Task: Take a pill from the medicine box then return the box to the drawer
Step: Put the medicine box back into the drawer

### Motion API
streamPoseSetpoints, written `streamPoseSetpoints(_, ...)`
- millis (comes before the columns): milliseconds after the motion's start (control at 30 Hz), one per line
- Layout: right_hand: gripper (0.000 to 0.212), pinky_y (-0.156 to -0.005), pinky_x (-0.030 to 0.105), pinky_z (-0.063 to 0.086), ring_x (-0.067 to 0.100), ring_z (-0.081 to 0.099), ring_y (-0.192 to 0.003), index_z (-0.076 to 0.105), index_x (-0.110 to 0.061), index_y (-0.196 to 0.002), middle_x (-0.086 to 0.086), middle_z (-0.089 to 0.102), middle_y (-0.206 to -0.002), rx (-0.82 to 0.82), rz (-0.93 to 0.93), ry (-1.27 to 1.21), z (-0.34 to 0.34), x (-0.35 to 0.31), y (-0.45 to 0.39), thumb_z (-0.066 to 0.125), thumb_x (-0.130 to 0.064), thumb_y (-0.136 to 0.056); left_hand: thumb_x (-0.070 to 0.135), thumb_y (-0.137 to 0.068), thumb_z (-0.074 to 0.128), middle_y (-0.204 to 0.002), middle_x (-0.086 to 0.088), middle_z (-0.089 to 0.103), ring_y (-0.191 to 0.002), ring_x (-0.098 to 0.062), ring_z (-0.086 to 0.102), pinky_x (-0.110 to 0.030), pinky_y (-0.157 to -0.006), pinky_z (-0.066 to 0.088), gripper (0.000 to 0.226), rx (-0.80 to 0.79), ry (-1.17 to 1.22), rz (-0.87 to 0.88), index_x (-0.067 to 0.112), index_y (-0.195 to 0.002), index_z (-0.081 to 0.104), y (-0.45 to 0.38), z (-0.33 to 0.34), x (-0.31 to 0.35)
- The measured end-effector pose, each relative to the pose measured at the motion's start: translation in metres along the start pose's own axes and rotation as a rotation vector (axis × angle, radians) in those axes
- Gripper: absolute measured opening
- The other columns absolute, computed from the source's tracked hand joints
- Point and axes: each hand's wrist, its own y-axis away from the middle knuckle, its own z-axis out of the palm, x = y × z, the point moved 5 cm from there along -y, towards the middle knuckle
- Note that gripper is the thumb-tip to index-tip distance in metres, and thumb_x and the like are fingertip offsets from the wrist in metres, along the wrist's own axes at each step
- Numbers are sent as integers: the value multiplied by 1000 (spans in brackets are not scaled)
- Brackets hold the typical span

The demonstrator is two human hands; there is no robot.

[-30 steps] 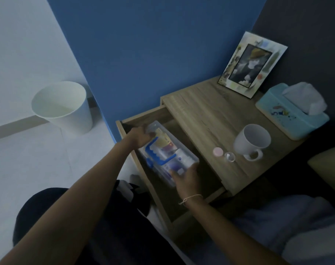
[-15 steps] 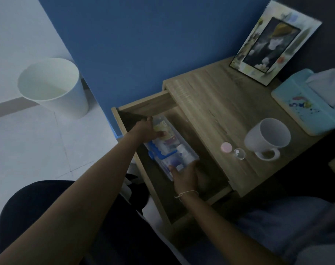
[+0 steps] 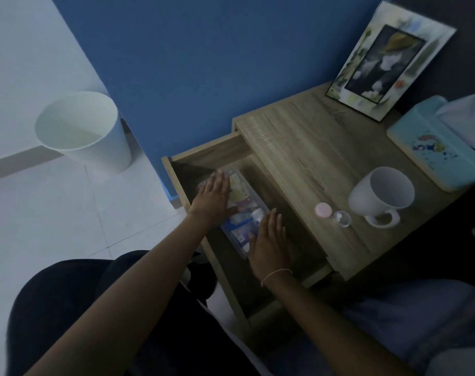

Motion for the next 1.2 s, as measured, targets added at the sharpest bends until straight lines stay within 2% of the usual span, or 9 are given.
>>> streamPoseSetpoints(200,68,-117,39,-5,24,-11,-147,-4,-8,-151,13,-4,-162,-10,-1,39,22,0,8,22,-43,-99,62,-87,47,-161,-12,-13,-149,-27,-11,-45,-120,-1,98,-74,-20,15,11,-151,-6,7,-4,-1)
streamPoseSetpoints(300,68,-116,40,-5,27,-7,-149,-4,-7,-151,15,-3,-162,-12,-22,88,20,-3,12,20,-42,-98,59,-89,45,-161,-11,-13,-149,-27,-11,-44,-120,0,94,-90,-21,7,11,-151,-7,15,-10,-1)
streamPoseSetpoints(367,68,-117,41,-1,27,-4,-149,-1,-7,-150,16,-1,-161,35,-84,90,5,-11,9,21,-41,-96,55,-94,36,-161,-11,-12,-149,-25,-10,-41,-121,-1,84,-34,-42,-5,10,-151,-6,20,-16,-1)
streamPoseSetpoints(467,62,-119,41,5,21,-5,-146,-5,-11,-147,9,-4,-157,169,-186,24,-34,-28,-18,13,-42,-96,46,-100,25,-161,-11,-10,-149,-25,-11,-40,-121,-2,70,165,-31,-72,8,-151,-5,27,-32,0)
streamPoseSetpoints(533,61,-118,40,4,20,-3,-146,2,-8,-148,8,-2,-156,249,-258,58,-63,-35,-47,10,-41,-98,41,-102,22,-161,-13,-10,-149,-27,-11,-41,-121,-1,66,269,-10,-144,6,-151,-5,32,-40,-3)
streamPoseSetpoints(600,60,-118,38,1,20,-2,-147,10,-5,-150,10,5,-159,251,-307,90,-85,-34,-78,14,-37,-100,37,-103,21,-161,-13,-10,-149,-28,-12,-43,-123,1,63,318,8,-215,6,-151,-4,36,-43,-10)
streamPoseSetpoints(800,53,-121,39,-1,23,7,-151,17,-6,-151,12,16,-161,177,-280,214,-99,-12,-139,24,-26,-103,34,-102,24,-161,-15,-9,-150,-27,-7,-40,-123,2,64,412,96,-373,4,-151,-4,42,-43,-32)
streamPoseSetpoints(1000,61,-123,39,2,21,7,-151,14,-9,-152,7,14,-162,114,-294,240,-90,8,-157,9,-37,-98,37,-101,29,-160,-18,-11,-150,-29,-5,-40,-122,5,71,422,335,-539,3,-150,-9,37,-40,-54)
streamPoseSetpoints(1200,69,-123,38,4,16,8,-150,14,-12,-152,3,16,-162,159,-301,218,-82,13,-165,-1,-43,-92,28,-100,37,-159,-24,-9,-149,-36,-1,-42,-123,10,72,467,517,-493,-4,-149,-5,29,-33,-51)
